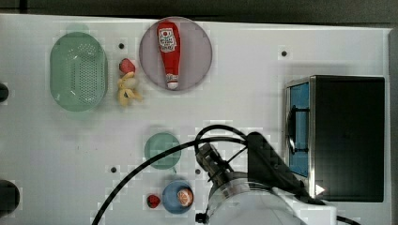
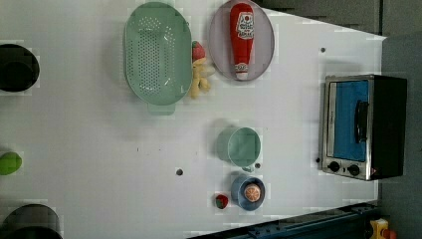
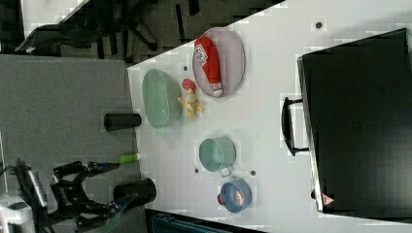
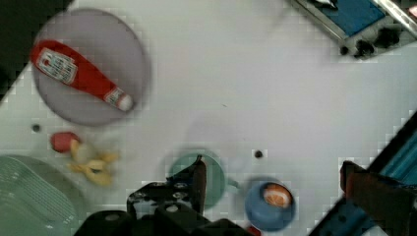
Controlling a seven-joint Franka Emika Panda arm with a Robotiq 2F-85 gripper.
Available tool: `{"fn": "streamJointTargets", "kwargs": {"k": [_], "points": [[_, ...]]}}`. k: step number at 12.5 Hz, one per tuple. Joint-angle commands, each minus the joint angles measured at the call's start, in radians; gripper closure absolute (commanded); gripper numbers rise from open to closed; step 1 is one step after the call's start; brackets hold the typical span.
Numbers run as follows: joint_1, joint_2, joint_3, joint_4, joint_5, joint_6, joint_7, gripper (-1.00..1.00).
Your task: Flap open oven.
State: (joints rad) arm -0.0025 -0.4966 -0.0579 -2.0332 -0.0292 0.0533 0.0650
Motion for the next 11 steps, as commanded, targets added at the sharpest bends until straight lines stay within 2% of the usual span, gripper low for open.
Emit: {"fn": "streamJointTargets", "kwargs": {"k": [1,5,6,8,11], "points": [[-0.005,0.064,-0.010,-0.031,0.015,-0.002,0.042,-0.39],[-0.010,0.067,-0.020,-0.034,0.014,0.000,0.041,0.55],[-0.010,0.069,-0.024,-0.038,0.014,0.000,0.038,0.65],[-0.011,0.075,-0.040,-0.061,0.009,0.004,-0.032,0.65],[-0.016,0.089,-0.082,-0.112,-0.014,0.068,-0.305,0.65]]}}
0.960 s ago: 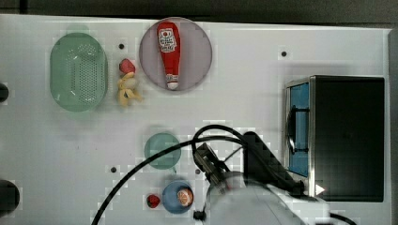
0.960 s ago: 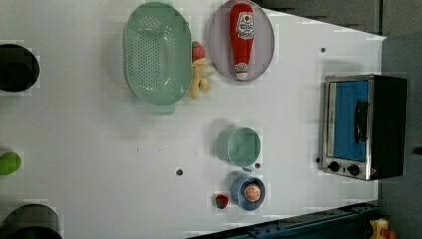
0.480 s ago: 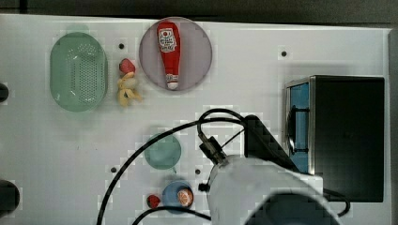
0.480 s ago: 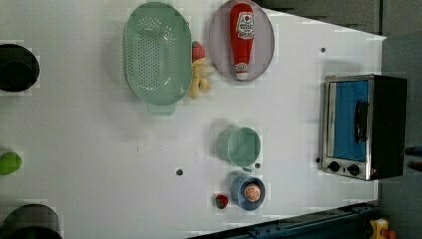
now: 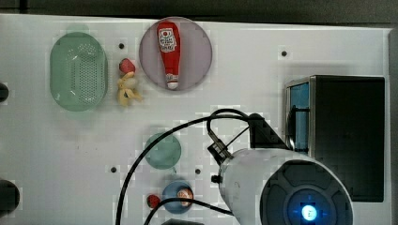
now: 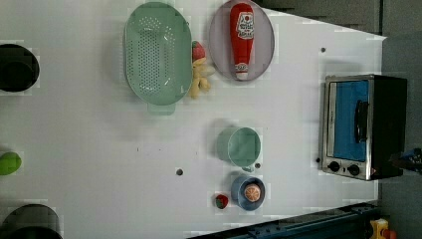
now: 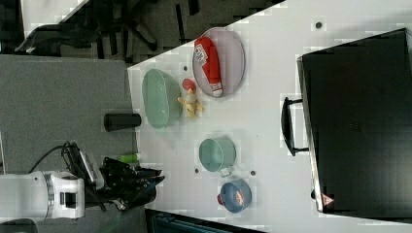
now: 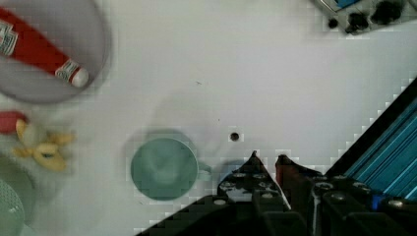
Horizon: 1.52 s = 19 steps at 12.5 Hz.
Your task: Flap open oven.
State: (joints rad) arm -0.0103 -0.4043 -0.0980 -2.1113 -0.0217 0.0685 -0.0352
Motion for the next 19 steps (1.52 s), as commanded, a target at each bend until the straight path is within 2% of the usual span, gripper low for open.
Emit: {"fn": "streamJointTargets", "kwargs": {"k": [1,8,14,19], "points": [[-0.012,0.003,-0.059,-0.053,-0.031,0.097,-0.299,0.65],[-0.047,0.082,-0.199,-0.156,-0.149,0.389,-0.774,0.65],[-0.061,0.246,-0.298,-0.158,-0.149,0.590,-0.905,0.65],[-0.068,0.391,-0.324,-0.161,-0.148,0.763,-1.043,0.65]]}}
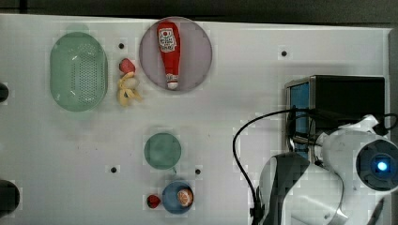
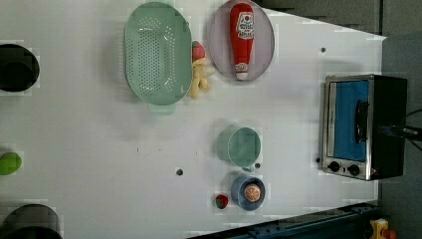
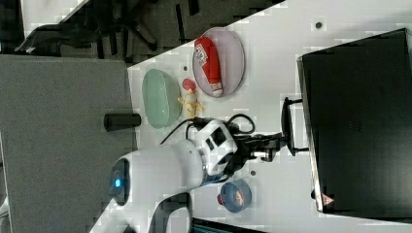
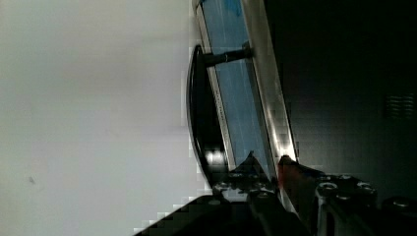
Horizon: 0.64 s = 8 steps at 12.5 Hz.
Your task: Flap open oven.
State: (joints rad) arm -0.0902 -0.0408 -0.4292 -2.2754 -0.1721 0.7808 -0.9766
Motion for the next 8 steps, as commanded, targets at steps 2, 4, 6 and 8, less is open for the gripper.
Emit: {"fn": "streamJointTargets", "kwargs": {"k": [2,4,6,8], "points": [[0.012,0.080,0.005,0.002,0.009,0.069,-0.101,0.65],[0.012,0.122,0.003,0.002,0.009,0.101,-0.102,0.65],[0.012,0.151,0.002,0.001,0.009,0.144,-0.101,0.65],[0.015,0.171,0.004,0.001,0.009,0.147,-0.102,0.65]]}}
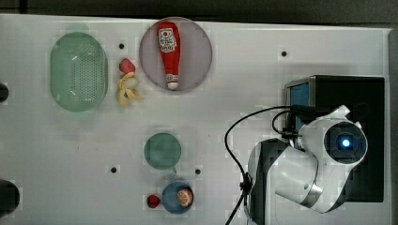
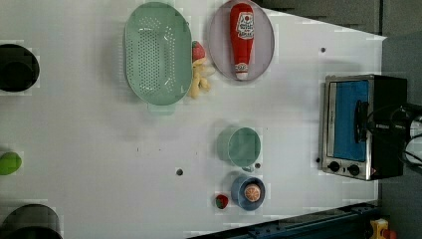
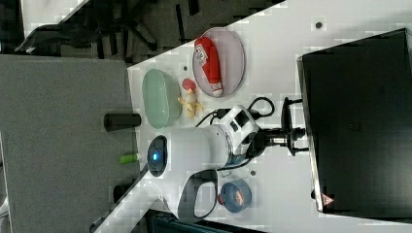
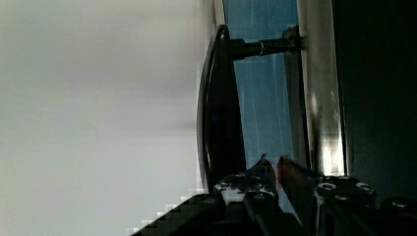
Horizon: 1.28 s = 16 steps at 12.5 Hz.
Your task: Flap open oven.
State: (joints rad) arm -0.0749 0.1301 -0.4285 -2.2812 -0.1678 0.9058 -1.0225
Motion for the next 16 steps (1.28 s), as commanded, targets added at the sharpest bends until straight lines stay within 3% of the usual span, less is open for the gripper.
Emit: {"fn": "streamJointTargets", "kwargs": {"k": [1,6,8,16], "points": [[0.003,0.002,0.007,0.007,0.005,0.022,-0.056,0.65],[0.039,0.005,0.035,-0.007,-0.044,0.016,-0.042,0.65],[0.062,0.006,0.049,-0.013,-0.143,0.016,0.022,0.65],[0.151,0.063,0.153,-0.024,-0.537,-0.095,0.612,0.65]]}}
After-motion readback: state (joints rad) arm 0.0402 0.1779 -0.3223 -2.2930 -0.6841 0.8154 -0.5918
